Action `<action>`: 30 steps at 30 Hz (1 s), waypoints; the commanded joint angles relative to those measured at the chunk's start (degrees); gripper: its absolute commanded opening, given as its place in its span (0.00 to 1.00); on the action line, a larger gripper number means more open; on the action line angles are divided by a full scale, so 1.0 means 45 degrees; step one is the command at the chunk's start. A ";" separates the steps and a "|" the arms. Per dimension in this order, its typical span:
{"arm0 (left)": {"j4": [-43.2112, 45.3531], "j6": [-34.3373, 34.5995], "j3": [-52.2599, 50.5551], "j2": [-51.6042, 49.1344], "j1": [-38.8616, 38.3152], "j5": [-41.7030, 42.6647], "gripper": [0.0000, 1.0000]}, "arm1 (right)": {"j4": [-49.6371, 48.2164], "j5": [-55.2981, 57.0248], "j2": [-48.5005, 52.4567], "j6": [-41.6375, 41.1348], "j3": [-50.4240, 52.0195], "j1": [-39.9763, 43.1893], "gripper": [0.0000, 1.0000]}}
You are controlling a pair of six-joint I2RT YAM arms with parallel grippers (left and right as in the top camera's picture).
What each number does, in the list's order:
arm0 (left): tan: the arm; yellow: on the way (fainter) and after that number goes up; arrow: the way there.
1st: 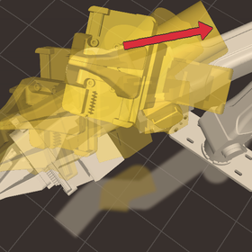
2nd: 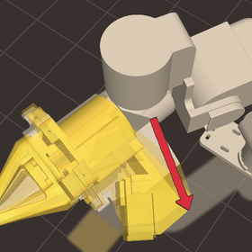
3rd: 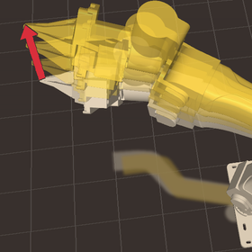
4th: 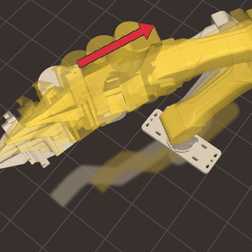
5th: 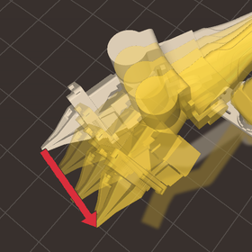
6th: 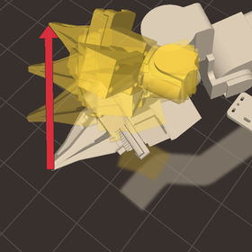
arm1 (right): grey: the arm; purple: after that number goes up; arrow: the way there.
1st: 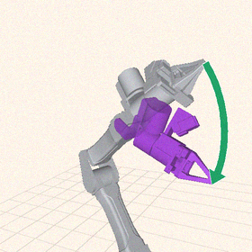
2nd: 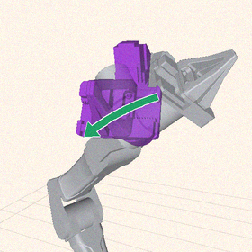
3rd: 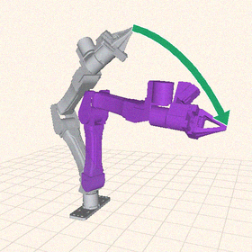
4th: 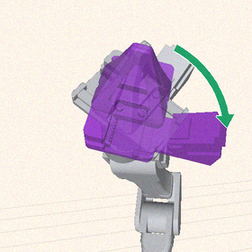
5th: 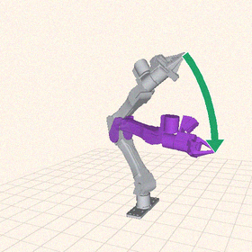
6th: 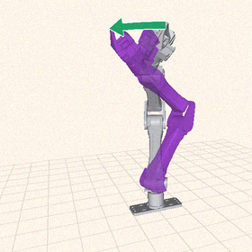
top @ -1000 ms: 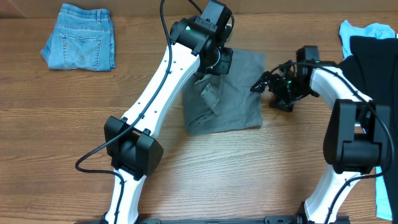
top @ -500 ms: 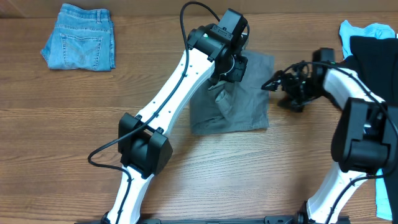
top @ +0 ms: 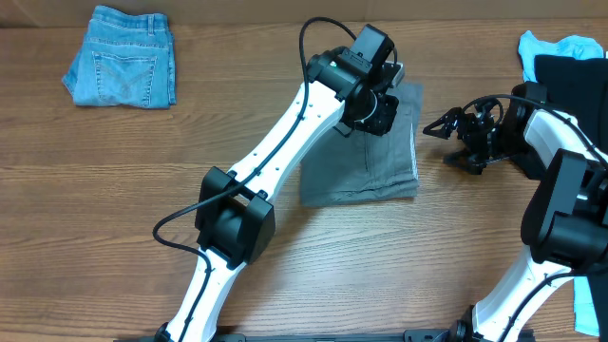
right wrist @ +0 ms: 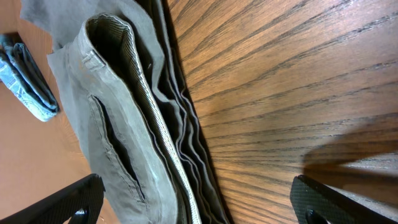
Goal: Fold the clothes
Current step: 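Lift the left side with the left gripper and fold it rightward over, then press and tuck the folded shorts edges with both grippers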
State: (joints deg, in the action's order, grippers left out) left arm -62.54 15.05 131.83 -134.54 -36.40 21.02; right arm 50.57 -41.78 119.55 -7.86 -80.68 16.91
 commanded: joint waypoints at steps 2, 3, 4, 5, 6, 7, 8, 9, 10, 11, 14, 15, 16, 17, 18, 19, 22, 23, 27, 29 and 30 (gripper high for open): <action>-0.0185 -0.0291 0.0311 -0.0170 0.0131 0.0243 0.28 | 0.0500 -0.0282 0.0053 0.0146 -0.0563 0.0330 1.00; -0.0257 -0.0291 0.0316 -0.0165 0.0233 0.0238 0.32 | 0.0758 -0.0325 0.0029 0.0151 -0.0767 0.0408 1.00; -0.0423 -0.0287 0.0316 -0.0131 0.0437 0.0238 0.34 | 0.1190 -0.0325 -0.0034 0.0165 -0.1103 0.0534 1.00; -0.0602 -0.0272 0.0316 -0.0092 0.0665 0.0238 0.34 | 0.1583 -0.0321 -0.0121 0.0282 -0.1438 0.0631 1.00; -0.0801 -0.0180 0.0316 -0.0073 0.0942 0.0228 0.36 | 0.2074 -0.0311 -0.0253 0.0549 -0.1831 0.0709 0.98; -0.1020 -0.0049 0.0316 -0.0073 0.1248 0.0233 0.37 | 0.2531 -0.0306 -0.0413 0.0835 -0.2171 0.0738 0.95; -0.1248 0.0053 0.0316 -0.0073 0.1545 0.0238 0.39 | 0.2885 -0.0296 -0.0573 0.1001 -0.2424 0.0738 0.93; -0.1540 0.0087 0.0316 -0.0078 0.1870 0.0233 0.40 | 0.3118 -0.0296 -0.0719 0.1132 -0.2589 0.0738 0.91; -0.2239 0.0083 0.0311 -0.0083 0.2565 0.0194 0.37 | 0.3463 -0.0272 -0.1166 0.1321 -0.2764 0.0583 0.84; -0.2545 0.0083 0.0311 -0.0083 0.2880 0.0194 0.35 | 0.3555 -0.0204 -0.1399 0.1433 -0.2764 0.0427 0.78; -0.3026 -0.0010 0.0311 -0.0092 0.3347 0.0189 0.29 | 0.4027 0.0408 -0.1690 0.1428 -0.2754 -0.0359 0.42; -0.3123 -0.0141 0.0306 -0.0107 0.3395 0.0189 0.27 | 0.4182 0.0515 -0.1681 0.1433 -0.2720 -0.0753 0.33; -0.3206 -0.0219 0.0296 -0.0155 0.3395 0.0180 0.22 | 0.4201 0.0709 -0.1666 0.1428 -0.2526 -0.1365 0.18; -0.3245 -0.0219 0.0296 -0.0180 0.3390 0.0180 0.19 | 0.4177 0.0865 -0.1666 0.1428 -0.2380 -0.1749 0.10; -0.3274 -0.0219 0.0291 -0.0253 0.3342 0.0175 0.15 | 0.4163 0.1064 -0.1656 0.1423 -0.2215 -0.2171 0.04; -0.3317 -0.0233 0.0282 -0.0311 0.3308 0.0092 0.13 | 0.4133 0.1224 -0.1656 0.1418 -0.2035 -0.2555 0.04; -0.3371 -0.0253 0.0282 -0.0733 0.3191 -0.0146 0.09 | 0.3842 0.1379 -0.1656 0.1379 -0.1394 -0.3585 0.04; -0.3337 -0.0253 0.0282 -0.0889 0.3186 -0.0141 0.09 | 0.3740 0.1404 -0.1656 0.1307 -0.1234 -0.3711 0.04; -0.3245 -0.0253 0.0282 -0.1841 0.3133 -0.0141 0.04 | 0.2837 0.1418 -0.1656 0.0656 -0.0092 -0.3900 0.04; -0.3089 -0.0277 0.0282 -0.2419 0.3147 -0.0136 0.05 | 0.2419 0.1423 -0.1632 0.0646 0.0763 -0.3813 0.04; -0.2973 -0.0316 0.0282 -0.2618 0.3167 -0.0136 0.05 | 0.2249 0.1472 -0.1632 0.0622 0.1146 -0.3750 0.04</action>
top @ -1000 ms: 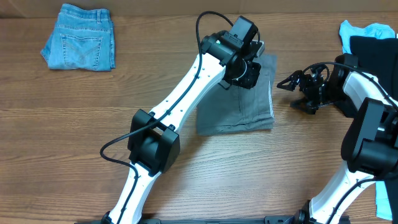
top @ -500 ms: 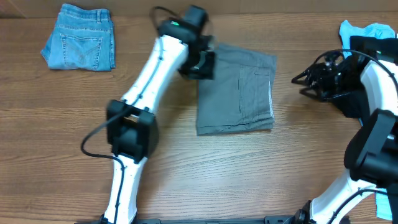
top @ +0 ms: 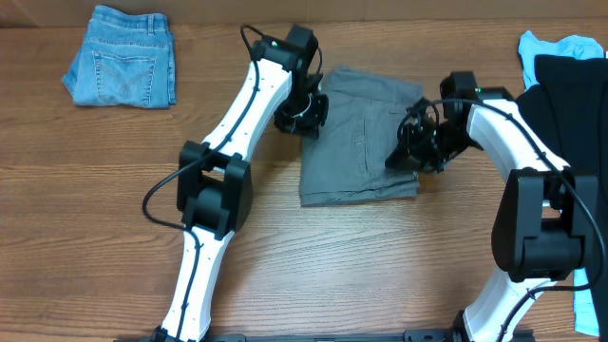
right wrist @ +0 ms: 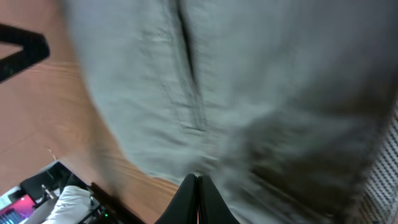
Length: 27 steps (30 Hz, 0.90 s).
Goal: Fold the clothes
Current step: 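Press and tuck the folded shorts edges with both grippers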
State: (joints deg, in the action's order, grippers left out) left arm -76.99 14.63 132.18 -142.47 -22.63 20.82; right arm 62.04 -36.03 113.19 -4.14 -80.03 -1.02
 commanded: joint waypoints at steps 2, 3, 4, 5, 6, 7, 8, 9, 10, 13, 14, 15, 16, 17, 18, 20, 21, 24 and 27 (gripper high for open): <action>0.0529 -0.0442 0.0204 -0.1229 0.0112 -0.0092 0.05 | -0.0797 0.0622 -0.0219 -0.0733 0.1681 0.0316 0.04; 0.0680 -0.0573 0.0204 -0.1428 0.0112 -0.0097 0.06 | -0.1117 0.1049 -0.0219 -0.1035 0.2030 0.0389 0.04; 0.0806 -0.0631 0.0204 -0.1666 0.0112 -0.0097 0.07 | -0.1481 0.1501 -0.0219 -0.1413 0.2443 0.0491 0.04; 0.0840 -0.0631 0.0204 -0.1846 0.0112 -0.0097 0.09 | -0.1700 0.1681 -0.0219 -0.1622 0.2735 0.0602 0.04; 0.0835 -0.0636 0.0204 -0.1987 0.0117 -0.0102 0.10 | -0.1846 0.1681 -0.0219 -0.1666 0.3002 0.0743 0.04; 0.0816 -0.0636 0.0204 -0.2040 0.0121 -0.0102 0.10 | -0.1972 0.1685 -0.0219 -0.1666 0.3215 0.0855 0.04; 0.0816 -0.0636 0.0204 -0.2127 0.0136 -0.0180 0.10 | -0.2069 0.1870 -0.0219 -0.1802 0.3439 0.1030 0.04; 0.0826 -0.0631 0.0204 -0.2127 0.0155 -0.0306 0.11 | -0.2059 0.2317 -0.0219 -0.2127 0.3565 0.1166 0.04; 0.0831 -0.0631 0.0209 -0.2123 0.0175 -0.0398 0.11 | -0.1914 0.2914 -0.0219 -0.2594 0.3604 0.1263 0.04; 0.0583 -0.0491 0.0282 -0.1962 0.0466 -0.0622 0.06 | -0.1681 0.4017 -0.0321 -0.3487 0.3599 0.1365 0.04; 0.0447 -0.0398 0.0316 -0.1875 0.0568 -0.0622 0.04 | -0.1681 0.4002 -0.0437 -0.3517 0.3585 0.1365 0.04; 0.0311 -0.0393 0.0369 -0.1681 0.0680 -0.0622 0.04 | -0.1627 0.4002 -0.0699 -0.3594 0.3473 0.1365 0.04; 0.0243 -0.0398 0.0384 -0.1511 0.0733 -0.0627 0.04 | -0.1608 0.4007 -0.0869 -0.3662 0.3395 0.1365 0.04; 0.0180 -0.0515 0.0389 -0.1224 0.0806 -0.0631 0.04 | -0.1559 0.4007 -0.1195 -0.3769 0.3254 0.1365 0.04; 0.0151 -0.0573 0.0389 -0.1049 0.0840 -0.0631 0.04 | -0.1520 0.4002 -0.1413 -0.3779 0.3167 0.1365 0.04; -0.0097 -0.0685 0.0389 -0.0257 0.0869 -0.0729 0.04 | -0.1311 0.4002 -0.2341 -0.3813 0.2730 0.1365 0.04; -0.0253 -0.0690 0.0389 0.0160 0.0865 -0.0719 0.04 | -0.1268 0.3997 -0.2773 -0.3813 0.2535 0.1365 0.04; -0.0821 -0.0680 0.0389 0.1341 0.0466 -0.0447 0.05 | -0.1598 0.3997 -0.4056 -0.3798 0.1758 0.1365 0.44; -0.1146 -0.0631 0.0389 0.1554 -0.0170 -0.0364 0.05 | -0.2356 0.3993 -0.4172 -0.3759 0.1336 0.1365 0.46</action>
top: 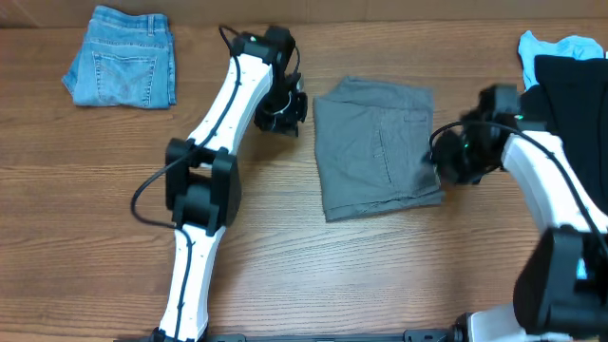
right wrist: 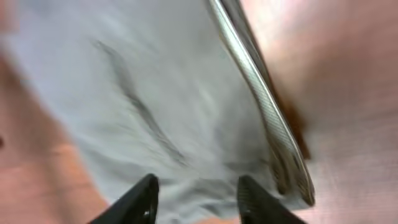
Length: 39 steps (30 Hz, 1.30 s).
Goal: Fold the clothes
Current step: 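Press and tuck the folded shorts edges with both grippers, then grasp the left edge of the folded grey shorts with the left gripper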
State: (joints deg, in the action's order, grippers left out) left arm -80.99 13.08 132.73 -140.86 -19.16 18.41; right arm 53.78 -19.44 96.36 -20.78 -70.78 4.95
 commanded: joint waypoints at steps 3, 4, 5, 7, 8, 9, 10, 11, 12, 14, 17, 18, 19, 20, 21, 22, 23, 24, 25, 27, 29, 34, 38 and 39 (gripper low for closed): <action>-0.0602 -0.0282 0.0155 0.1039 -0.1987 0.0160 0.04 | -0.2147 0.0301 -0.0340 -0.0063 -0.0704 0.0039 0.45; -0.0675 -0.0272 0.0131 0.0957 -0.2273 0.0160 0.04 | -0.2579 0.0306 -0.0267 -0.0063 -0.0704 0.0039 0.45; -0.0733 -0.0126 0.0107 0.0899 -0.2560 0.0160 0.04 | -0.3109 0.0311 -0.0165 -0.0063 -0.0704 0.0039 0.47; -0.0811 0.0185 0.0107 0.0724 -0.3152 0.0155 0.04 | -0.3915 0.0262 0.0131 -0.0068 -0.0704 0.0039 0.46; -0.0811 0.0262 0.0107 0.0646 -0.3439 0.0151 0.04 | -0.4226 0.0262 0.0287 -0.0073 -0.0709 0.0039 0.43; -0.0797 0.0325 0.0107 0.0597 -0.3653 0.0160 0.04 | -0.4561 0.0233 0.0510 -0.0087 -0.0704 0.0039 0.36; -0.0767 0.0389 0.0107 0.0559 -0.3793 0.0146 0.04 | -0.4867 0.0121 0.0733 -0.0121 -0.0704 0.0039 0.27; -0.0733 0.0389 0.0102 0.0534 -0.3929 0.0136 0.04 | -0.5299 -0.0199 0.1064 -0.0121 -0.0709 0.0039 0.20; -0.0719 0.0389 0.0102 0.0534 -0.3993 0.0102 0.04 | -0.5489 -0.0355 0.1224 -0.0136 -0.0709 0.0039 0.15; -0.0724 0.0403 0.0102 0.0534 -0.4012 0.0005 0.04 | -0.6125 -0.0661 0.1909 -0.0651 -0.0709 0.0039 0.04; -0.0806 0.0549 -0.0024 0.0534 -0.3949 -0.0418 0.04 | -0.6912 -0.1336 0.2725 -0.0782 -0.0709 0.0039 0.04; -0.0801 0.0554 -0.0117 0.0534 -0.3939 -0.0418 0.04 | -0.7014 -0.1418 0.2856 -0.0816 -0.0709 0.0039 0.04; -0.0767 0.0549 -0.0243 0.0534 -0.3939 -0.0423 0.04 | -0.7096 -0.1409 0.3016 -0.1010 -0.0709 0.0039 0.04; -0.0597 0.0559 -0.0593 0.0534 -0.3925 -0.0418 0.04 | -0.7150 -0.1418 0.3186 -0.1073 -0.0709 0.0039 0.04; -0.0476 0.0583 -0.0801 0.0534 -0.3920 -0.0413 0.04 | -0.7174 -0.1409 0.3274 -0.1064 -0.0709 0.0039 0.04; -0.0049 0.0651 -0.1389 0.0534 -0.3915 -0.0413 0.04 | -0.7193 -0.1413 0.3410 -0.1064 -0.0709 0.0039 0.04; 0.0189 0.0758 -0.1681 0.0534 -0.3915 -0.0408 0.04 | -0.7213 -0.1413 0.3468 -0.1069 -0.0709 0.0039 0.04; 0.0505 0.0816 -0.2025 0.0534 -0.3915 -0.0379 0.04 | -0.7208 -0.1413 0.3512 -0.1069 -0.0709 0.0039 0.04; 0.1044 0.0821 -0.2531 0.0534 -0.3915 -0.0321 0.05 | -0.7179 -0.1413 0.3575 -0.1064 -0.0704 0.0034 0.04; 0.1515 0.0821 -0.3050 0.0534 -0.3910 0.0053 0.06 | -0.7130 -0.1409 0.3735 -0.1064 -0.0704 0.0024 0.04; 0.1768 0.0821 -0.3531 0.0534 -0.3900 0.0248 0.07 | -0.7125 -0.1404 0.4036 -0.1127 -0.0704 0.0024 0.04; 0.1768 0.0656 -0.4804 0.0534 -0.3905 0.0243 0.07 | -0.7257 -0.1073 0.5061 -0.1496 -0.0704 0.0044 0.04; 0.1666 0.0223 -0.5620 0.0534 -0.3866 0.0199 0.08 | -0.7169 -0.0058 0.5119 -0.1399 -0.0704 0.0092 0.04; 0.1642 0.0180 -0.5659 0.0534 -0.3866 0.0194 0.07 | -0.7130 -0.0053 0.5119 -0.1399 -0.0704 0.0117 0.04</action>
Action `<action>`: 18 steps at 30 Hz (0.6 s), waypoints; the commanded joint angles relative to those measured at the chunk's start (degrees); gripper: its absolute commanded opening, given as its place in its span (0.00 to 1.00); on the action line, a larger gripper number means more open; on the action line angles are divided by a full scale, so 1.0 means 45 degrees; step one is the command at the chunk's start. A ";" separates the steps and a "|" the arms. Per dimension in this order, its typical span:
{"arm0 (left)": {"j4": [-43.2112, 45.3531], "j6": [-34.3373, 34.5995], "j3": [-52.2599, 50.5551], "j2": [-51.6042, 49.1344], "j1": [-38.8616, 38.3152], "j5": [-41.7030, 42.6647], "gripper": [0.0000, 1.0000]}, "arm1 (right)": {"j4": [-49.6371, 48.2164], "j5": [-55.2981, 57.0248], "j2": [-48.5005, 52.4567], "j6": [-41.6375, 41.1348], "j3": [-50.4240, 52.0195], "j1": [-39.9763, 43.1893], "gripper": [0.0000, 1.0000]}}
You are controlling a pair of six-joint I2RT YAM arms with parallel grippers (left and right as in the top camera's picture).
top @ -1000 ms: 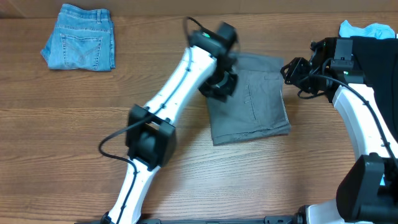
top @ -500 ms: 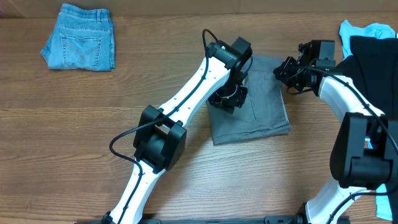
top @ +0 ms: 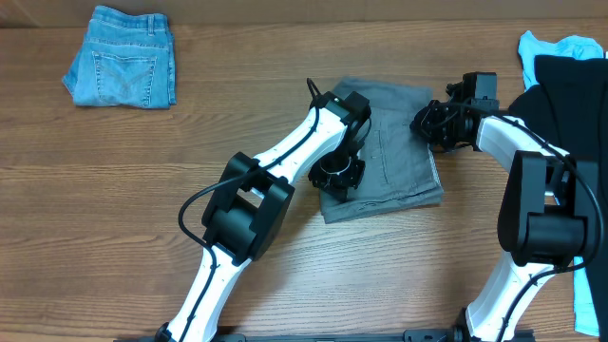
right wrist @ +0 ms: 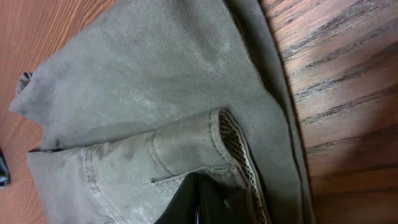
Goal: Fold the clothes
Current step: 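Grasp the left edge of the folded grey shorts with the left gripper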
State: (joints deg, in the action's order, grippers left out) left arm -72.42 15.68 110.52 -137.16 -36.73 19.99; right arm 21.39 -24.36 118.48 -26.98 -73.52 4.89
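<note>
The folded grey pants (top: 385, 157) lie mid-table, waistband toward the right. My left gripper (top: 337, 177) rests on their lower left part; from above its fingers cannot be made out. My right gripper (top: 429, 123) is at the pants' upper right corner. In the right wrist view its fingers (right wrist: 196, 200) are pressed together, tips tucked under a turned-up fold of the waistband (right wrist: 227, 134), shut on the grey pants (right wrist: 155, 74).
Folded blue jeans (top: 121, 57) lie at the far left corner. A pile of black (top: 573, 81) and light blue clothes (top: 579, 45) sits at the right edge, just behind the right arm. Bare wooden table (top: 114, 218) spans the front.
My left gripper has moved from the bare table left of the pants onto their lower left part. My right gripper, then open at the pants' right edge, is now shut at the upper right corner.
First the left gripper hovered over the pants' top and the right stood open beside them. Then the right was shut on their right side, the left at their upper left. Later the pants lay further right, both grippers off them. Now both touch the pants again.
</note>
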 commanded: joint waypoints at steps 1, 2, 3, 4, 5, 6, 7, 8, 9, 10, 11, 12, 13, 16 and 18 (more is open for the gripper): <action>-0.0272 -0.0680 -0.0724 -0.0282 0.0049 -0.0155 0.07 | 0.0151 0.1083 0.0199 -0.0019 -0.0102 0.0165 0.04; -0.0272 -0.0913 -0.0714 -0.0238 0.0078 -0.0170 0.07 | 0.0238 0.1253 0.0155 -0.0024 -0.0126 0.0170 0.04; -0.0291 -0.0928 -0.0695 -0.0209 0.0131 -0.0267 0.06 | 0.0423 0.1685 0.0049 -0.0073 -0.0199 0.0170 0.04; -0.0364 -0.1132 -0.0665 -0.0126 0.0253 -0.0301 0.06 | 0.0665 0.2113 -0.0146 -0.0068 -0.0306 0.0170 0.04; -0.0413 -0.1239 -0.0665 -0.0034 0.0335 -0.0311 0.05 | 0.0903 0.2458 -0.0364 -0.0068 -0.0403 0.0170 0.04; -0.0476 -0.1311 -0.0665 0.0058 0.0442 -0.0389 0.04 | 0.1112 0.2759 -0.0607 -0.0068 -0.0491 0.0170 0.04; -0.0568 -0.1302 -0.0665 0.0277 0.0607 -0.0573 0.04 | 0.1394 0.3079 -0.1010 -0.0063 -0.0617 0.0170 0.04; -0.0602 -0.1307 -0.0665 0.0495 0.0758 -0.0690 0.04 | 0.1637 0.3279 -0.1438 -0.0063 -0.0738 0.0170 0.04; -0.0607 -0.1302 -0.0665 0.0699 0.0879 -0.0772 0.04 | 0.1865 0.3327 -0.1865 -0.0058 -0.0865 0.0170 0.04; -0.0597 -0.1297 -0.0665 0.1005 0.1039 -0.0831 0.04 | 0.2089 0.3317 -0.2327 -0.0058 -0.1001 0.0170 0.08; -0.0554 -0.1302 -0.0665 0.1355 0.1205 -0.0869 0.04 | 0.2331 0.3308 -0.2773 -0.0063 -0.1127 0.0170 0.18; -0.0457 -0.1302 -0.0665 0.1763 0.1360 -0.0903 0.06 | 0.2681 0.3245 -0.3473 -0.0063 -0.1331 0.0170 0.52; -0.0355 -0.1297 -0.0665 0.2089 0.1472 -0.1015 0.12 | 0.2817 0.3128 -0.3857 -0.0063 -0.1399 0.0170 0.93; -0.0005 -0.1234 -0.0665 0.2968 0.1899 -0.1627 0.77 | 0.3128 0.1506 -0.5304 -0.0083 -0.1443 0.0160 1.00; 0.0223 -0.1229 -0.0665 0.3133 0.2181 -0.1617 0.96 | 0.3157 0.0772 -0.5761 -0.0529 -0.1443 0.0160 1.00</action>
State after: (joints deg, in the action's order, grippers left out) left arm -72.29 10.55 107.22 -127.52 -28.56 15.33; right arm 35.38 -14.94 97.08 -27.22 -78.26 5.54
